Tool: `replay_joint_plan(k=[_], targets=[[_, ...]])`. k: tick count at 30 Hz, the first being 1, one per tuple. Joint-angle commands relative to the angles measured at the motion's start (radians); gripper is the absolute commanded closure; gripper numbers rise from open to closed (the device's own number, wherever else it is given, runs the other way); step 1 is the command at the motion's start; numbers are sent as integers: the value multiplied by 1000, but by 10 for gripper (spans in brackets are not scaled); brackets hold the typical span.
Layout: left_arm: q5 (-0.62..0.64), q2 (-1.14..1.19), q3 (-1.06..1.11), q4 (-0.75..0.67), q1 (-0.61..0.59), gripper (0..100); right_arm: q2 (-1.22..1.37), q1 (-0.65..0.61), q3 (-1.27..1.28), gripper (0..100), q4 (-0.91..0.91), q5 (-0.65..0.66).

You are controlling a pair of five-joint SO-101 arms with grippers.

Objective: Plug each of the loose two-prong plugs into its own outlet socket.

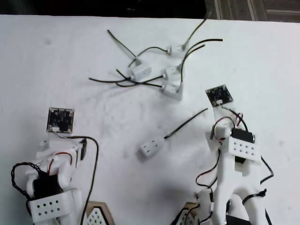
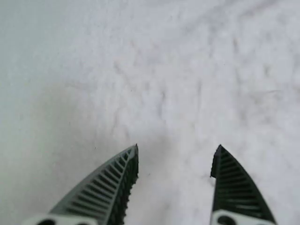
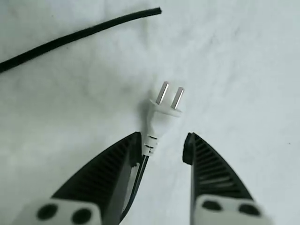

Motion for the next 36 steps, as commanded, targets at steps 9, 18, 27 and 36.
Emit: replay_joint_plan(k=[9, 18, 27, 36], targets=[[-9, -10, -6, -5, -4, 740, 194, 41, 18, 838, -111, -48], [-9, -10, -6, -5, -4, 740, 369, 79, -38, 872, -147, -49], [-9, -10, -6, -5, -4, 740, 314, 64, -38, 981, -140, -40], [-9, -10, -6, -5, -4, 740, -139, -42, -40, 981, 96, 17]])
